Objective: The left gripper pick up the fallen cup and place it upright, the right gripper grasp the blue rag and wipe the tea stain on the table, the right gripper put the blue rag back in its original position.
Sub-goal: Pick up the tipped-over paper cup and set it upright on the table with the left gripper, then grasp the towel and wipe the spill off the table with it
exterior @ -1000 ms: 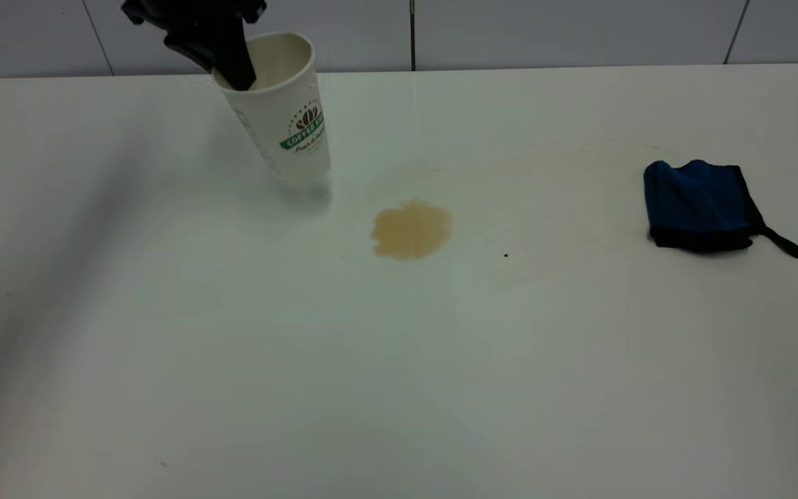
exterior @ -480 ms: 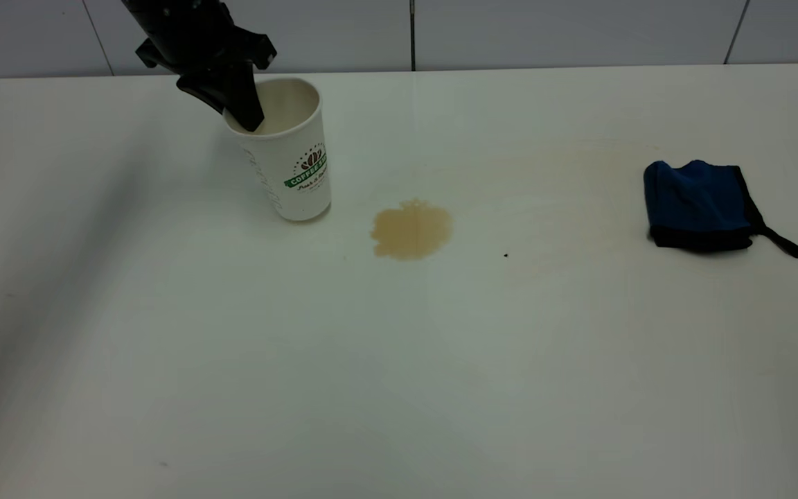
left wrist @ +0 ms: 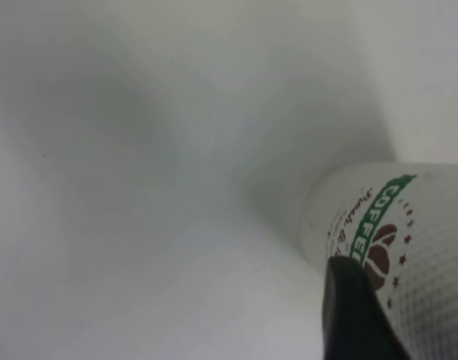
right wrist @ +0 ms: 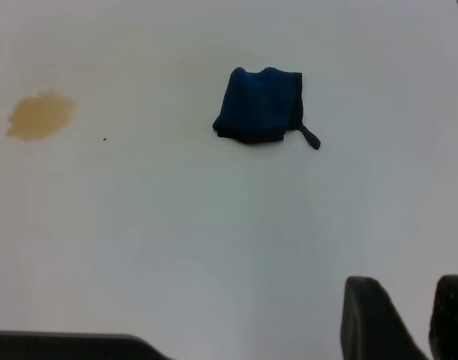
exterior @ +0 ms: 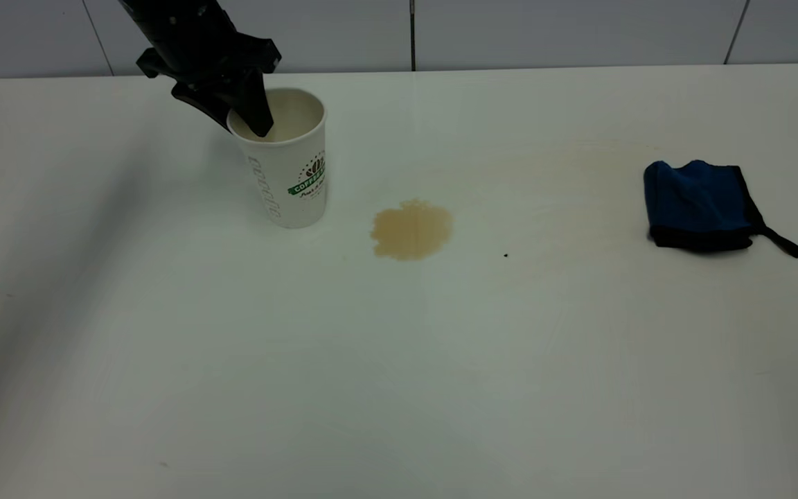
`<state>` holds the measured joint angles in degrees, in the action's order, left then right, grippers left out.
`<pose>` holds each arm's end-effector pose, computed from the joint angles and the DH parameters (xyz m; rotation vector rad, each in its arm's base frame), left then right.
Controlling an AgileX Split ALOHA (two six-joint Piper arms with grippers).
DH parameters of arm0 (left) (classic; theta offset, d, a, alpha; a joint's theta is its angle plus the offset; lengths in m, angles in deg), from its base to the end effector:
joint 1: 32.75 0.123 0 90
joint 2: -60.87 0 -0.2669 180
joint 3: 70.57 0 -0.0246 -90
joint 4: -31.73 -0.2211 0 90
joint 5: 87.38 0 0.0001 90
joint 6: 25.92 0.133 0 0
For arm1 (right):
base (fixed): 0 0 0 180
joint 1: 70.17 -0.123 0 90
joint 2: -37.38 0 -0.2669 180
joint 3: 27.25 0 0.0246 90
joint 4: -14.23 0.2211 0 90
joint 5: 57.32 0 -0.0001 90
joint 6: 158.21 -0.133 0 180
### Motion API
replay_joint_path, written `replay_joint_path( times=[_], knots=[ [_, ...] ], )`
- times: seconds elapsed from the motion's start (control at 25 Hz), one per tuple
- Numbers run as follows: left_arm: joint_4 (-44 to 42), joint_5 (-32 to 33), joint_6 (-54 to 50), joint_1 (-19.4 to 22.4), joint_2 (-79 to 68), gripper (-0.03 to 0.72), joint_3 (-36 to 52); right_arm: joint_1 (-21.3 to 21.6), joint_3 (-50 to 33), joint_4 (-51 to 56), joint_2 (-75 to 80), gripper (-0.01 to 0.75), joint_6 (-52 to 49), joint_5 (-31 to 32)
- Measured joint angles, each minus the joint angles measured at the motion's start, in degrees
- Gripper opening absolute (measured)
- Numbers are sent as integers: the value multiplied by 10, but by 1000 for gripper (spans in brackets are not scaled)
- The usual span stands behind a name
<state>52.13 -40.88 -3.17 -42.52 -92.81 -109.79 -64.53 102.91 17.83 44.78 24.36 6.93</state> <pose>0.4836 -0.1174 0.0519 0.4999 2.7139 -0.3606 0.0218 0.0054 0.2283 0.0521 2.1180 -0.0090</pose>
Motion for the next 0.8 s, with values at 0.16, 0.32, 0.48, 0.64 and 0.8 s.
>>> replay_joint_path(
  times=[0.16, 0.32, 0.48, 0.64, 0.8],
  knots=[
    [-13, 15, -4, 0, 3, 628, -13, 0, 0, 0, 0, 239, 0, 0],
    [-48, 82, -6, 0, 28, 715, -66, 0, 0, 0, 0, 239, 0, 0],
    [-58, 173, -6, 0, 79, 680, -126, 0, 0, 0, 0, 239, 0, 0],
    [-59, 204, -10, 0, 127, 596, -167, 0, 0, 0, 0, 239, 0, 0],
    [-65, 204, -62, 0, 171, 508, -171, 0, 0, 0, 0, 239, 0, 0]
  ],
)
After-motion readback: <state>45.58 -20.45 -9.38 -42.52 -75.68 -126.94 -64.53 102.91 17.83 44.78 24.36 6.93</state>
